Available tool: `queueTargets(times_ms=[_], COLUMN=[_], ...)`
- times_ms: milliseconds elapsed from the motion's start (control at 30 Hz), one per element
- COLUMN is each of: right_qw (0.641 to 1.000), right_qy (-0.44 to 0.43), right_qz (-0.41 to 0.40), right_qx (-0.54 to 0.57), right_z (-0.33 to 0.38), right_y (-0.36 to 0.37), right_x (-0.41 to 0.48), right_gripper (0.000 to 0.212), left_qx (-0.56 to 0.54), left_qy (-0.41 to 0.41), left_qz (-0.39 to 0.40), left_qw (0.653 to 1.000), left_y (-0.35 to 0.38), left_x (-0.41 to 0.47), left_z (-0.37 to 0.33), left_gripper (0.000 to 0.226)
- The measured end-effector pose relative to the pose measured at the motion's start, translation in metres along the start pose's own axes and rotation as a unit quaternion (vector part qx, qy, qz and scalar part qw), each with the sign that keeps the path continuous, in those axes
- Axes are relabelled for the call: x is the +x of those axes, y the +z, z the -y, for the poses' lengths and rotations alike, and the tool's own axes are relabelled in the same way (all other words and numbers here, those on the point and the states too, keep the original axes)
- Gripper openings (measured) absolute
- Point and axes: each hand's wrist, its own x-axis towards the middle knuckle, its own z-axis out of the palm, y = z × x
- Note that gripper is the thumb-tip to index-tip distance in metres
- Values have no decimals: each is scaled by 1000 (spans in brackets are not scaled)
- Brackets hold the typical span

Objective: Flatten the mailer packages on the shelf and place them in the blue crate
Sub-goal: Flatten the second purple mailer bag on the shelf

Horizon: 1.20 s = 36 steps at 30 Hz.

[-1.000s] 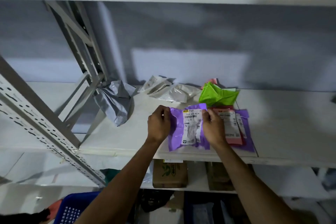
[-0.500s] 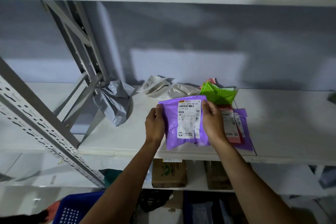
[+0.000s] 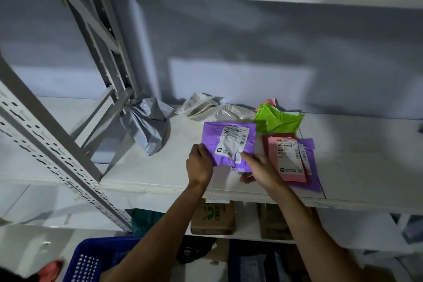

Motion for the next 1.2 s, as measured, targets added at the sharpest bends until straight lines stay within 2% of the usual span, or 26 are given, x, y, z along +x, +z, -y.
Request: queueTargets(times_ms=[200,333,467,567,633,700,767,867,933,1033,1133,1200], right_qw=[999,998,989,972,961,943,917,880,856,823,819,807], right_qy=[-39,-37,-41,-31,-19,-6,-6,-82,-189,-285,-310,-315], right_qz=[18,-5,-14,-19,-16,-19,-60,-181,-198,-164,-109,-79], right_qx=[-14,-41,-143,-231,-276,-333,-394,-430,-439,-463,-470,-493], right_z=[-6,-20,-33,-46,-53,-58,-60,-65,-69,-69,-72,-80], right_y=[-13,-18,-27,-34,-36,-35,-32,-24,-18,-11,-5,-1], right_x=[-3,4,4,7,11,15,18,24,29,40,59,73], right_gripper=[39,39,38,28,27,29,30,29,24,31,49,51], left_qx=[42,80,205,278,297,299,303,326,349,373,386,392], left_qy=[45,47,40,46,78,144,226,289,305,309,327,336], left_qz=[-18,-2,65,78,58,50,63,107,138,174,198,211], left_qw=[998,996,976,956,950,942,924,894,875,857,840,830], left_y=[-5,-3,-5,-7,-4,3,17,43,57,67,69,68], left_x=[13,9,6,2,-2,-4,-4,-5,-5,-1,7,11], left_z=[8,12,29,38,39,40,41,42,50,61,63,63], left_gripper=[45,46,37,33,31,32,38,54,60,63,62,60])
